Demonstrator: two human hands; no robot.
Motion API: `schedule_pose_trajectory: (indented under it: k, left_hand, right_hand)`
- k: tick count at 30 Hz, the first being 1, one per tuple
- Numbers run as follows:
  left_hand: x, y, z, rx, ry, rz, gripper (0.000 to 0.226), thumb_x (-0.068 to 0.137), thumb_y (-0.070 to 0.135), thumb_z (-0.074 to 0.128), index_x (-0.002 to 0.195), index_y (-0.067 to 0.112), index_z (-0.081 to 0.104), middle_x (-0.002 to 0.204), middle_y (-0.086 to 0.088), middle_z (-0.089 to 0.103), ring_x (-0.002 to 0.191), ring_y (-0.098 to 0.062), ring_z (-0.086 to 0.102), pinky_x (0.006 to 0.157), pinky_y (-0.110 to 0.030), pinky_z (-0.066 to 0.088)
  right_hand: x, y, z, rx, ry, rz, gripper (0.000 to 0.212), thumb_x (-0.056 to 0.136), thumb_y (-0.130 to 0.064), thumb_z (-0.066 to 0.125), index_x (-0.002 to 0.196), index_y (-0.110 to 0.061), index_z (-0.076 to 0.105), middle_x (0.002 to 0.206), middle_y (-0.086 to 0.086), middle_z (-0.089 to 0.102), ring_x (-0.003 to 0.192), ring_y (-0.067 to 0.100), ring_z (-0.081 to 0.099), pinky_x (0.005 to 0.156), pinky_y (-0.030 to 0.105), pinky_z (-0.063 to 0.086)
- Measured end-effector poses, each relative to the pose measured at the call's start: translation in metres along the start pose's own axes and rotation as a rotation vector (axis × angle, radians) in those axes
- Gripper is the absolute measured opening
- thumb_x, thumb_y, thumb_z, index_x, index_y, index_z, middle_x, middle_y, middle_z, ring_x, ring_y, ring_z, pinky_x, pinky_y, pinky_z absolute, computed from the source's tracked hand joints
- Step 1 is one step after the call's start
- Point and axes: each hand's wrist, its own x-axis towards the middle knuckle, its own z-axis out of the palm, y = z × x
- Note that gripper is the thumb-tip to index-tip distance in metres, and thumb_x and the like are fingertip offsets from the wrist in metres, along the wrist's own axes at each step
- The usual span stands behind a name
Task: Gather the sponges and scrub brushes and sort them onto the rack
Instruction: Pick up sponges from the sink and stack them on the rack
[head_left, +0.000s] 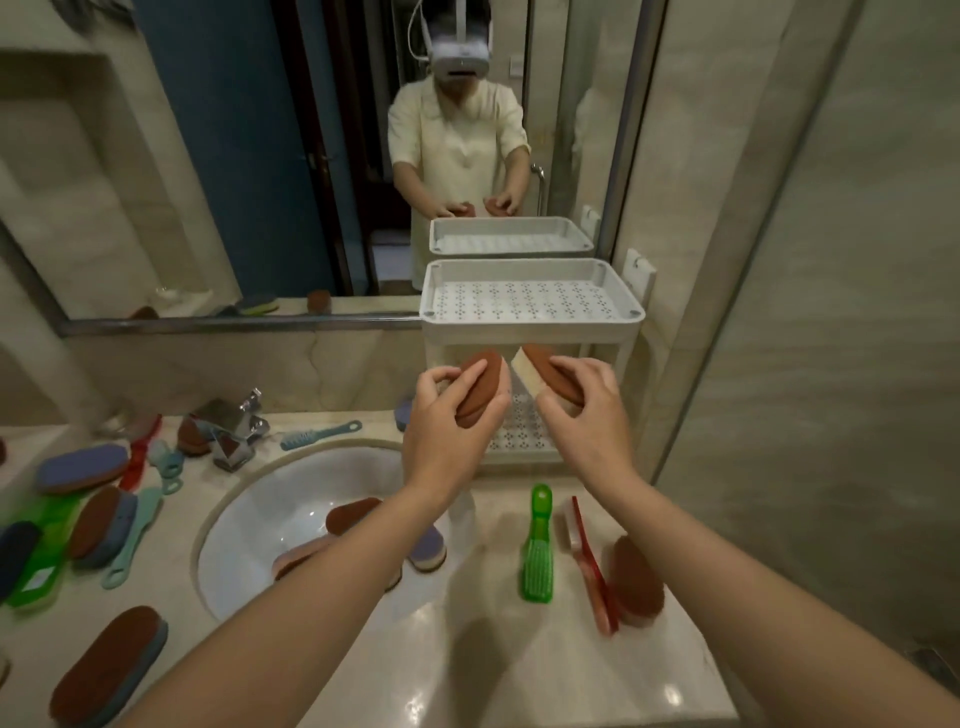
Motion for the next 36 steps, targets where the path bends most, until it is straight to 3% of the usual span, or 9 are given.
schedule_pose_trajectory:
  k: [3,7,13,17,21,24,28,33,36]
  left_hand:
    - [0.023,0.014,-0.008,-0.030,0.048,0.041,0.062,0.075,0.072,0.056,0.130,0.045,0.052,0.119,0.024,0.035,0.115,-0.003,0.046,0.091,-0.033,0.051]
    - [0.054,0.028,-0.015,-0.138,0.083,0.046,0.061,0.074,0.065,0.064,0.129,0.041,0.056,0.124,0.020,0.037,0.120,-0.006,0.043,0.101,-0.035,0.047]
    - [0.103,0.035,-0.019,-0.049,0.031,0.042,0.053,0.080,0.047,0.067,0.130,0.038,0.056,0.132,0.018,0.033,0.127,-0.007,0.031,0.110,-0.035,0.035]
    - [0.134,0.029,-0.018,0.107,-0.060,0.019,0.053,0.079,0.048,0.061,0.132,0.041,0.054,0.136,0.018,0.035,0.126,-0.010,0.035,0.107,-0.035,0.037]
    - [0.160,0.018,-0.011,0.225,-0.092,0.005,0.050,0.079,0.057,0.059,0.127,0.041,0.059,0.116,0.019,0.039,0.112,-0.010,0.044,0.095,-0.031,0.041]
    - [0.177,0.008,-0.007,0.348,-0.105,0.045,0.051,0.081,0.059,0.057,0.127,0.038,0.060,0.108,0.015,0.040,0.100,-0.009,0.044,0.094,-0.032,0.040]
    - [0.199,-0.008,-0.004,0.453,-0.143,0.059,0.049,0.083,0.057,0.059,0.128,0.037,0.059,0.107,0.013,0.040,0.104,-0.010,0.047,0.095,-0.031,0.037]
    - [0.218,-0.025,0.000,0.523,-0.173,0.065,0.054,0.079,0.051,0.065,0.130,0.038,0.057,0.111,0.011,0.041,0.109,-0.012,0.046,0.098,-0.031,0.033]
    - [0.224,-0.030,0.004,0.551,-0.197,0.071,0.056,0.076,0.045,0.066,0.130,0.040,0.055,0.112,0.010,0.041,0.114,-0.014,0.042,0.099,-0.031,0.028]
  right_hand:
    - [0.025,-0.016,-0.002,0.025,0.003,-0.062,0.041,0.083,-0.046,0.060,0.123,-0.039,0.057,0.123,-0.026,0.042,0.107,-0.008,0.046,0.085,0.013,0.039]
    - [0.056,-0.035,-0.002,0.039,0.003,-0.144,0.040,0.087,-0.041,0.064,0.126,-0.036,0.059,0.132,-0.021,0.043,0.115,-0.010,0.038,0.088,0.006,0.029]
    - [0.103,-0.051,0.008,-0.002,-0.027,-0.118,0.047,0.089,-0.038,0.064,0.134,-0.026,0.058,0.146,-0.011,0.040,0.129,0.001,0.036,0.101,0.017,0.027]
    - [0.130,-0.047,0.020,-0.080,-0.067,-0.070,0.048,0.089,-0.033,0.059,0.136,-0.023,0.055,0.150,-0.007,0.037,0.135,0.010,0.035,0.103,0.020,0.025]
    - [0.154,-0.036,0.036,-0.166,-0.115,-0.020,0.051,0.092,-0.035,0.055,0.140,-0.021,0.050,0.148,-0.008,0.038,0.131,0.012,0.040,0.099,0.022,0.030]
    - [0.167,-0.028,0.050,-0.220,-0.151,0.023,0.053,0.093,-0.038,0.054,0.143,-0.021,0.047,0.147,-0.005,0.038,0.128,0.014,0.043,0.103,0.030,0.036]
    - [0.183,-0.022,0.070,-0.253,-0.171,0.055,0.052,0.093,-0.037,0.055,0.142,-0.020,0.047,0.144,-0.002,0.041,0.125,0.016,0.047,0.106,0.034,0.040]
    - [0.205,-0.017,0.091,-0.311,-0.230,0.056,0.050,0.093,-0.030,0.057,0.141,-0.017,0.048,0.147,0.001,0.037,0.127,0.018,0.047,0.090,0.017,0.041]
    - [0.214,-0.014,0.096,-0.270,-0.231,0.070,0.043,0.091,-0.021,0.060,0.134,-0.019,0.053,0.142,0.003,0.039,0.119,0.021,0.053,0.103,0.031,0.043]
